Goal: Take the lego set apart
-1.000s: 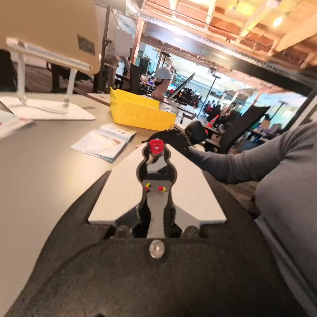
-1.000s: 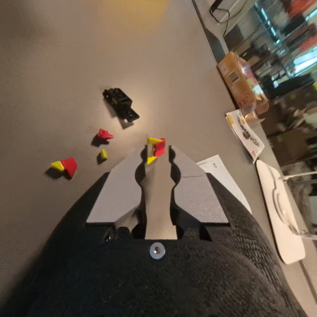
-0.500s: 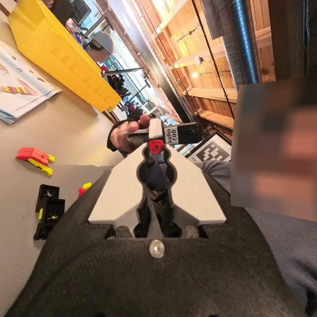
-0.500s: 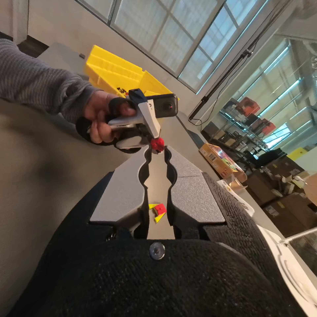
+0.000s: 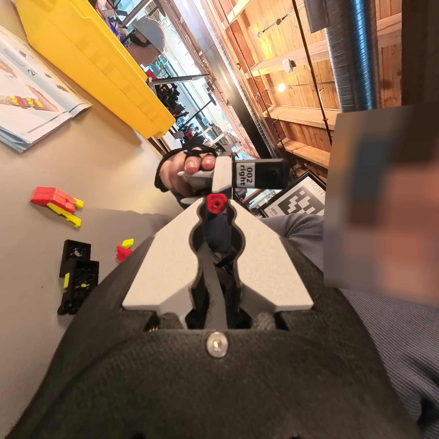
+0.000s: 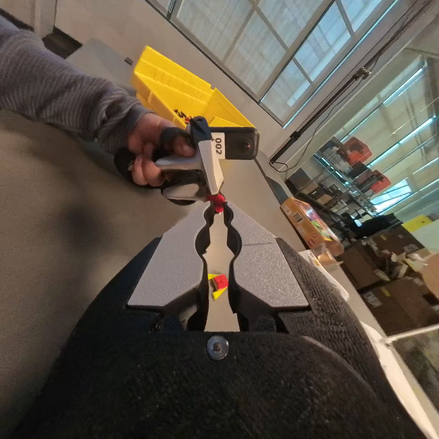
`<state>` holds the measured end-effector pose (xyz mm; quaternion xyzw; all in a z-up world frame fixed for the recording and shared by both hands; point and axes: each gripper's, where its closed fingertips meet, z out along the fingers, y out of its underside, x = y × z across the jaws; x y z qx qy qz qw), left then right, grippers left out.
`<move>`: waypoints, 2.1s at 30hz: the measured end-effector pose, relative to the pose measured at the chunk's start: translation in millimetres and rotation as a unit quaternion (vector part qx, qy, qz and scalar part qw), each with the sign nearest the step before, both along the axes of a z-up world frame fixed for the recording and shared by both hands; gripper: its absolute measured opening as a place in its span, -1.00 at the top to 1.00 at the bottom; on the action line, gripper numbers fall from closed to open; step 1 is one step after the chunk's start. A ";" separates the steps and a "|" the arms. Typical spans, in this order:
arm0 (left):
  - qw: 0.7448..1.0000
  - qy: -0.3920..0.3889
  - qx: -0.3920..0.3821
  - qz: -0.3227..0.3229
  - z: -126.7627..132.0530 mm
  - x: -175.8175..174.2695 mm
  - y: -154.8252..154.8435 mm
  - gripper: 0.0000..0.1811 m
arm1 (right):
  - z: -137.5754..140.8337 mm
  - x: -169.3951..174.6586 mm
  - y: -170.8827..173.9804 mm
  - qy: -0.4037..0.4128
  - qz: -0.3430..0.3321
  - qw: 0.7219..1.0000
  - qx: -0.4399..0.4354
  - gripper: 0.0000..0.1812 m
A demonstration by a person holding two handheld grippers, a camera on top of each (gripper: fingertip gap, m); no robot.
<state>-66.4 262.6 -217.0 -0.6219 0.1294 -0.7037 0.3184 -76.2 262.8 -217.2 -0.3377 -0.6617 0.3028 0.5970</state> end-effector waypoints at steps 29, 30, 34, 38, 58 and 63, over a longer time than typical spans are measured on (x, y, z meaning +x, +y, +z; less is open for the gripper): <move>1.000 0.024 -0.007 0.003 -8.6 0.2 -5.0 0.85 | -11.4 -4.4 -2.7 0.003 -0.001 1.000 0.007 0.93; 1.000 0.023 -0.008 0.003 -8.9 0.4 -5.1 0.85 | -11.4 -4.6 -3.3 0.002 -0.001 1.000 0.009 0.92; 1.000 0.013 -0.013 0.012 -7.9 -1.5 -2.5 0.85 | -10.5 -6.1 -0.2 -0.005 -0.031 0.998 0.056 0.95; 0.998 0.042 0.019 0.039 -7.7 -3.5 -0.8 0.86 | -10.1 -6.4 2.0 -0.017 -0.068 0.993 0.097 0.95; 0.779 0.393 0.049 0.486 38.9 -232.6 -14.9 0.84 | -10.3 23.0 60.4 0.052 -0.142 0.988 -0.016 0.95; 0.683 0.512 -0.118 0.507 -7.7 -334.6 -50.7 0.77 | -15.6 15.7 59.7 0.054 -0.156 0.986 0.008 0.95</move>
